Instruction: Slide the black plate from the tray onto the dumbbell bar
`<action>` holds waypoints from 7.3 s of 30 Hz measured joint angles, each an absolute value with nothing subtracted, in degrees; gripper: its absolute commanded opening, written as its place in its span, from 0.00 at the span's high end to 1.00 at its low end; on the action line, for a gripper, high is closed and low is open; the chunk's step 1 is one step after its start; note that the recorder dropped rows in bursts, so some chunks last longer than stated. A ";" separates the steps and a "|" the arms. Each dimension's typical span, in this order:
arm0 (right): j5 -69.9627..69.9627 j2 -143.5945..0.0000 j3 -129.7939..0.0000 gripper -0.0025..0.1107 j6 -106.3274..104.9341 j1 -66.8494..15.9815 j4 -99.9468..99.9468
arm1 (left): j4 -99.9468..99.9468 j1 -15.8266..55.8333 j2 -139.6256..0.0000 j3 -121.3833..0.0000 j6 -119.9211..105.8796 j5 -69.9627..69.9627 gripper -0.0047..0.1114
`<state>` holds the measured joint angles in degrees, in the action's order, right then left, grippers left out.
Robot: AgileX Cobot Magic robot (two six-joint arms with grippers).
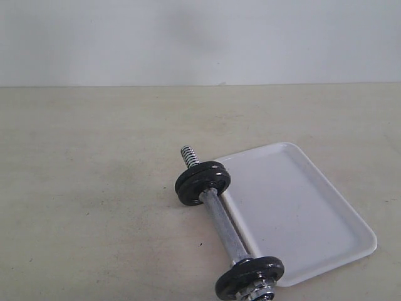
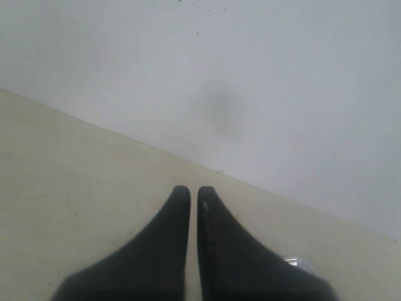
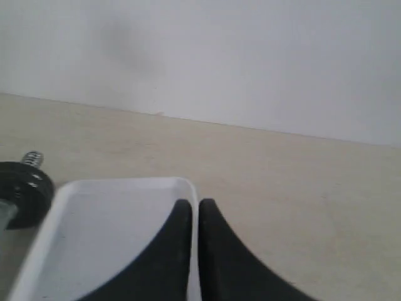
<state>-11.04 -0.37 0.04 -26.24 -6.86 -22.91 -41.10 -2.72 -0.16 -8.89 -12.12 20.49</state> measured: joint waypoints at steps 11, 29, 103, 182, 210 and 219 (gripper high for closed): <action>-11.66 -0.33 0.04 0.96 -24.93 5.26 -23.06 | -41.10 -2.72 -0.16 -8.89 -12.12 20.49 0.92; -18.44 -0.29 0.04 0.96 -24.82 1.18 -22.45 | -12.02 -2.72 -0.16 -0.57 -12.17 12.49 0.92; -18.27 -0.29 0.04 0.96 -8.91 0.00 -10.00 | -0.65 -2.72 -0.16 -0.22 -2.11 17.77 0.92; -18.49 -0.29 0.04 0.96 -8.78 0.00 -7.83 | -1.21 -2.72 -0.16 -0.22 -2.11 17.81 0.92; -18.94 -0.29 0.04 0.96 -8.78 0.00 -7.83 | -1.21 -2.72 -0.16 -0.22 -2.11 17.81 0.92; -18.94 -0.29 0.04 0.96 -8.78 0.00 -7.83 | -1.21 -2.72 -0.16 -0.22 -2.20 17.81 0.92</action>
<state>-18.94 -0.29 0.04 -8.78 0.00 -7.83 -1.21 -2.72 -0.16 -0.22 -2.20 17.81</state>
